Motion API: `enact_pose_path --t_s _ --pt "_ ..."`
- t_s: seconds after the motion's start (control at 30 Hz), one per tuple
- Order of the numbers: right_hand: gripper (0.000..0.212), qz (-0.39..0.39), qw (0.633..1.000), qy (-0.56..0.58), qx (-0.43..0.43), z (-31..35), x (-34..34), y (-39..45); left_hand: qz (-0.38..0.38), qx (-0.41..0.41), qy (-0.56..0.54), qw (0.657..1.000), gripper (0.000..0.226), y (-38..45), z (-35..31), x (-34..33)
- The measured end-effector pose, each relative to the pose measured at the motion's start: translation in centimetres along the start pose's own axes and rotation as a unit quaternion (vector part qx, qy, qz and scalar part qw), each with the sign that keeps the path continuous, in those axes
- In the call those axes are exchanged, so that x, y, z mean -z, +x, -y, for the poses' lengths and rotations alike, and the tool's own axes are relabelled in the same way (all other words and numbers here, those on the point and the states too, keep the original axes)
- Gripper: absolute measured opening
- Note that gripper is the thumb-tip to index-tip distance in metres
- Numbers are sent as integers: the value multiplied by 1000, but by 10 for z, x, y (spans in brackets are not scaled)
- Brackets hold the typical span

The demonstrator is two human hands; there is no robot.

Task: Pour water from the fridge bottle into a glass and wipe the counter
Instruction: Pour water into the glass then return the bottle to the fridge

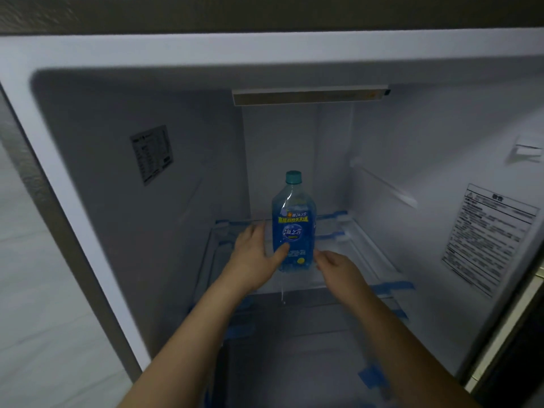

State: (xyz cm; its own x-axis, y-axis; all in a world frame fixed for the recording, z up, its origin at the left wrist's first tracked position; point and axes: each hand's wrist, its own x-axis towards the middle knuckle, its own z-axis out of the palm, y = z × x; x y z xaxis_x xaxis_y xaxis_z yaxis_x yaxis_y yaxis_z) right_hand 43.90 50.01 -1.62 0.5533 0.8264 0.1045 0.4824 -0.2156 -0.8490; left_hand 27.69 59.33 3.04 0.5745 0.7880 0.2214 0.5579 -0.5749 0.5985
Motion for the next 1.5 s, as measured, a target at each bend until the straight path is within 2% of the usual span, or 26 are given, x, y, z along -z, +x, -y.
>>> enact_pose_path --t_s 0.13,0.23,0.3,0.43,0.5,0.63,0.9,1.1,1.27,1.4,1.5 --pt "37 -11 993 -102 59 6 -3 -14 11 -80 168 982 69 -26 4 -2" --pt "45 -72 938 -295 168 5 -10 -24 6 -85 223 971 74 -37 9 -6" --pt "53 -97 915 -333 205 7 -12 -32 -5 -104 250 963 90 -45 13 -7" --pt "50 -118 900 -354 225 9 -16 -48 18 -118 287 951 89 -53 20 -12" --pt "52 -112 899 -369 209 10 -18 -57 28 -117 292 949 83 -57 23 -14" --pt "54 -121 892 -400 171 7 -20 -77 25 -127 294 947 91 -70 24 -17" --pt "65 -91 896 -418 118 0 -13 -122 31 -142 277 950 85 -100 17 -31" --pt "57 -99 898 -412 123 -8 0 -156 57 -135 278 949 62 -133 -1 -32" --pt "54 -109 904 -392 129 -20 16 -197 45 -106 307 945 66 -177 -21 -37" --pt "57 -101 909 -377 150 -30 33 -236 42 -94 309 945 89 -220 -36 -41" --pt "58 -87 914 -367 147 -42 39 -262 42 -89 315 944 87 -249 -43 -49"
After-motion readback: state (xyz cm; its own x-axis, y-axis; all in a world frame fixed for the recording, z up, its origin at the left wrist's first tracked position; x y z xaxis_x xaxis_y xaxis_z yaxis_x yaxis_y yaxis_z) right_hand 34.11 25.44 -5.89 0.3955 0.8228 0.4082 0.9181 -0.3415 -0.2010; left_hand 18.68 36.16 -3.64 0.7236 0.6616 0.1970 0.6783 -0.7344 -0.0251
